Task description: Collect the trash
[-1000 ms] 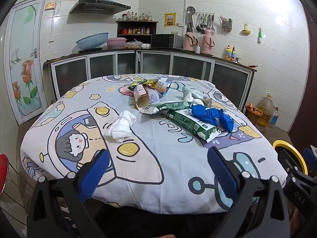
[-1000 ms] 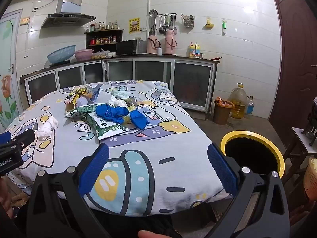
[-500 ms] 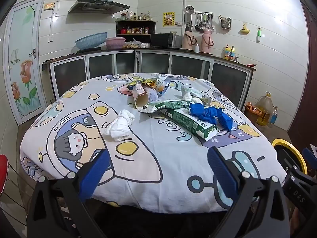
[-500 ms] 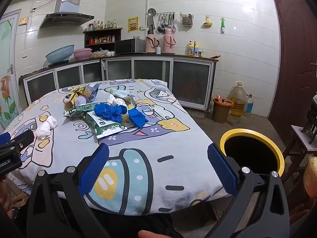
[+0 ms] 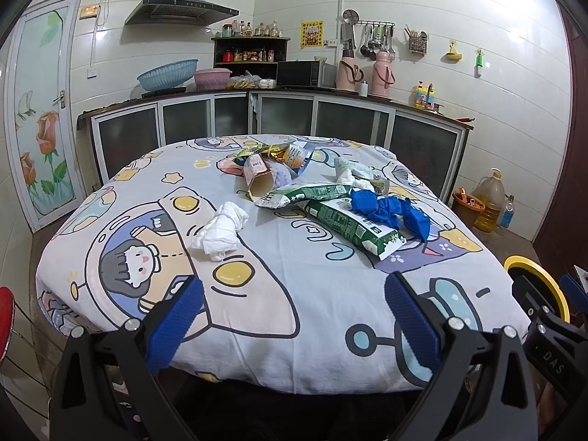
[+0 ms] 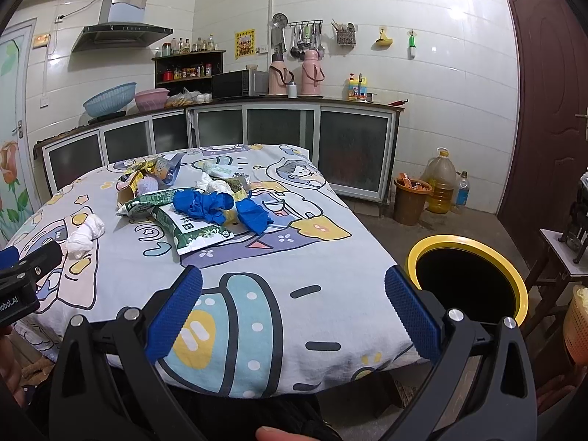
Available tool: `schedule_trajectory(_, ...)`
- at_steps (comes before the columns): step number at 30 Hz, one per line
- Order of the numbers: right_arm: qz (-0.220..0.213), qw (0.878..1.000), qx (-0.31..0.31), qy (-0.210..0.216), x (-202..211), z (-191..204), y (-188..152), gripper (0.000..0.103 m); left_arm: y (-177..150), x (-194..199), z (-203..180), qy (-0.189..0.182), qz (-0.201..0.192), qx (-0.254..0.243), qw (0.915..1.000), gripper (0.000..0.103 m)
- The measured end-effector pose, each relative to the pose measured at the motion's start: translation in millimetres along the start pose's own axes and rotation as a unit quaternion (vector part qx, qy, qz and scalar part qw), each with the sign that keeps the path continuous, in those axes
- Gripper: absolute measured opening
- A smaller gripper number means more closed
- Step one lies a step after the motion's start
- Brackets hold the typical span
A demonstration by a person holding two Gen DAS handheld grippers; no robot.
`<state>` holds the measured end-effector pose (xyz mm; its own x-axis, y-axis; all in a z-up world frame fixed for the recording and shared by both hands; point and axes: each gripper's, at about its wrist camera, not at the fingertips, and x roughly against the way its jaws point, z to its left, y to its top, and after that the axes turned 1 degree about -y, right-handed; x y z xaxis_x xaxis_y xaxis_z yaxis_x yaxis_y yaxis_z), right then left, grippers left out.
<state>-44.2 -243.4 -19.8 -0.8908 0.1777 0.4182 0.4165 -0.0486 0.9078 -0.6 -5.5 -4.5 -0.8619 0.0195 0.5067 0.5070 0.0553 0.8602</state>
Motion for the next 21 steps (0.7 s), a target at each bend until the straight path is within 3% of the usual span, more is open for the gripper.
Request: schedule_trajectory(21, 0.003, 1.0, -0.003, -0.001, -0.7, -1.1, 0.2, 0.096, -1.3, -1.0, -0.4, 0.0, 0.0, -0.001, 1.0, 0.095)
